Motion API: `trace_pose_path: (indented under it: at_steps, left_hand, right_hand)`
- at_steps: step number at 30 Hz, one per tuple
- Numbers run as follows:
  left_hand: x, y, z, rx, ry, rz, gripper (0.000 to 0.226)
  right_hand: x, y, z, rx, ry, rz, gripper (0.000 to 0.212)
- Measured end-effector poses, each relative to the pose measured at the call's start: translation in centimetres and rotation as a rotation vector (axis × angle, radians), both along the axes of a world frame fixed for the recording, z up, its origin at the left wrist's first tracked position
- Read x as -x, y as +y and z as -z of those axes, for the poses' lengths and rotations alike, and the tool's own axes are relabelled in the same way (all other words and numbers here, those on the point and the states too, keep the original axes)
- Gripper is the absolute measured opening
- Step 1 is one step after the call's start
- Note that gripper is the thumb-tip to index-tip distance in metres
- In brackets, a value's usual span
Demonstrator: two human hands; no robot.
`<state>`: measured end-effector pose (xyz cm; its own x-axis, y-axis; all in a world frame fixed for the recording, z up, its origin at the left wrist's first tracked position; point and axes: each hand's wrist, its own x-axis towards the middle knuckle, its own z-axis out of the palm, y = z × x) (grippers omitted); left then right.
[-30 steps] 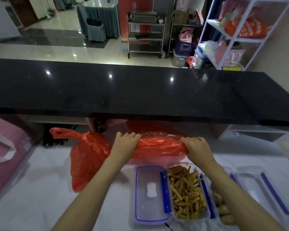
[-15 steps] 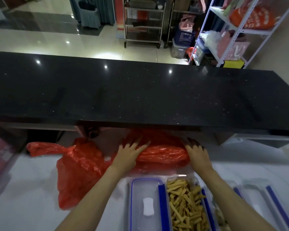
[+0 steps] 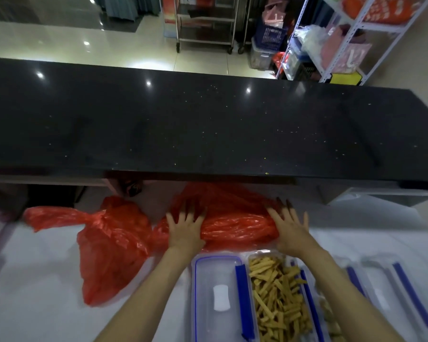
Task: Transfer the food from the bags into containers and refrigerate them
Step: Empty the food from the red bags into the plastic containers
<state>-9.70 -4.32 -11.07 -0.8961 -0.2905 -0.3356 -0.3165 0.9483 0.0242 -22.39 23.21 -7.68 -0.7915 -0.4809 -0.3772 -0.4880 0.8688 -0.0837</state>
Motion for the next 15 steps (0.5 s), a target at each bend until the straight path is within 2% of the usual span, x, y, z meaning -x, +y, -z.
trace_pose_path:
  at_steps: [3, 7, 10, 12, 15]
  left_hand:
    - [-1.1, 1.0, -1.8, -0.038, 0.042, -0.046, 0.099]
    - [-4.3, 1.6, -4.4, -0.096, 0.225, -0.025, 0.108]
    - [-8.0, 1.5, -6.3, -0.145, 0.377, -0.006, 0.089]
    - [-10.4, 1.0, -7.2, -0.142, 0.541, -0.017, 0.072]
    - [-13.8, -0.3, -8.2, -0.052, 0.796, -0.09, 0.043]
  right_hand:
    - [-3.1, 0.1, -2.2, 0.172, 0.071, -0.065, 0.113]
    - [-6.3, -0.3, -4.3, 0.419, 0.088, -0.08, 0.074]
    - [-8.9, -1.4, -4.6, 0.483, 0.097, -0.093, 0.057]
    - [-10.5, -2.2, -4.1, 0.492, 0.101, -0.118, 0.05]
    - [-12.2, -3.1, -3.0, 0.496, 0.057, -0.173, 0.043]
